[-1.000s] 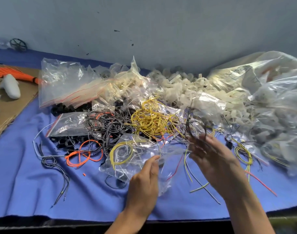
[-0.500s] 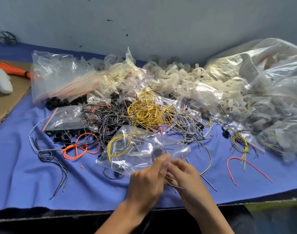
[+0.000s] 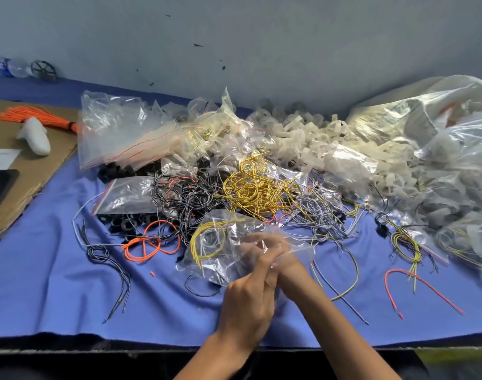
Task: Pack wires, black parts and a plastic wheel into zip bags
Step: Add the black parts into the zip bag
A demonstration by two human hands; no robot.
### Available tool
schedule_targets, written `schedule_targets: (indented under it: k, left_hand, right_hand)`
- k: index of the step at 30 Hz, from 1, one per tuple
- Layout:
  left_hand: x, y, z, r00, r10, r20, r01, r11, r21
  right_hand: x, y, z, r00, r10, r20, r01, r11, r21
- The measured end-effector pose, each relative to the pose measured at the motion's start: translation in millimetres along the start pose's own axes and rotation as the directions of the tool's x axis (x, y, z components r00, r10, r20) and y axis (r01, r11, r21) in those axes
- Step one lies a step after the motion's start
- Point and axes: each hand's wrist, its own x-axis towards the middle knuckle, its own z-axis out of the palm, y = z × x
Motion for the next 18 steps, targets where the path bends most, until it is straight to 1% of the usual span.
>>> schedule_targets:
  k: [2,4,5,6,7,8,9,10,11,12,13,15,17,18]
  left_hand:
    - [2.1,-0.3,-0.1,0.999,-0.036,-0.024,0.035,0.998,-0.046]
    - [4.2,-0.9,-0.4,0.994,-0.08,-0.077,0.074,0.994,-0.081]
    - [5.1,-1.1,-0.1,0.99,-0.099,-0.098,0.091,0.992,-0.084]
    - [5.7,-1.0,0.3,0.987,-0.11,-0.116,0.101,0.991,-0.086]
    - [5.9,-0.9,0.9,0.985,-0.114,-0.13,0.102,0.99,-0.094]
    - [5.5,-1.0,1.3,0.983,-0.115,-0.141,0.1,0.989,-0.108]
    - [4.8,-1.5,1.4,0.981,-0.119,-0.15,0.101,0.987,-0.123]
    - [4.2,-2.7,1.7,0.979,-0.129,-0.16,0.107,0.985,-0.135]
    - [3.7,-4.0,2.0,0.977,-0.138,-0.164,0.115,0.983,-0.143]
    - [3.5,-4.7,2.6,0.976,-0.145,-0.162,0.121,0.982,-0.146]
    - [3.5,-4.5,2.7,0.976,-0.147,-0.158,0.125,0.982,-0.143]
    - [3.7,-3.0,2.5,0.977,-0.152,-0.152,0.131,0.981,-0.142]
    - [4.1,-2.5,2.1,0.975,-0.164,-0.153,0.14,0.978,-0.152]
    - [4.6,-3.0,2.1,0.973,-0.171,-0.157,0.146,0.977,-0.157]
  right_hand:
    - [-14.5,-4.9,-10.7,0.993,-0.035,0.113,0.049,0.99,-0.13]
    - [-34.8,-10.4,-23.6,0.962,-0.12,0.244,0.186,0.944,-0.271]
    - [-45.2,-17.0,-32.7,0.947,-0.142,0.289,0.224,0.935,-0.274]
    - [-55.5,-27.0,-43.0,0.947,-0.137,0.291,0.206,0.953,-0.222]
    - [-61.2,-34.8,-55.1,0.958,-0.149,0.243,0.184,0.975,-0.127]
    - [-61.0,-42.3,-68.4,0.973,-0.181,0.14,0.188,0.981,-0.038]
    - [-55.2,-47.8,-81.5,0.972,-0.234,0.006,0.234,0.972,-0.007]
    - [-45.1,-52.5,-89.9,0.953,-0.282,-0.112,0.278,0.959,-0.056]
    - [-30.6,-54.5,-94.8,0.926,-0.332,-0.177,0.309,0.94,-0.147]
    - [-13.7,-54.5,-95.4,0.912,-0.368,-0.181,0.316,0.912,-0.262]
    - [5.7,-51.2,-93.0,0.918,-0.375,-0.128,0.302,0.872,-0.386]
    - [44.7,-40.0,-83.1,0.953,-0.293,0.079,0.282,0.755,-0.592]
    - [76.5,-27.1,-71.0,0.946,-0.172,0.276,0.323,0.594,-0.736]
    - [88.4,-21.0,-65.8,0.935,-0.142,0.325,0.351,0.51,-0.785]
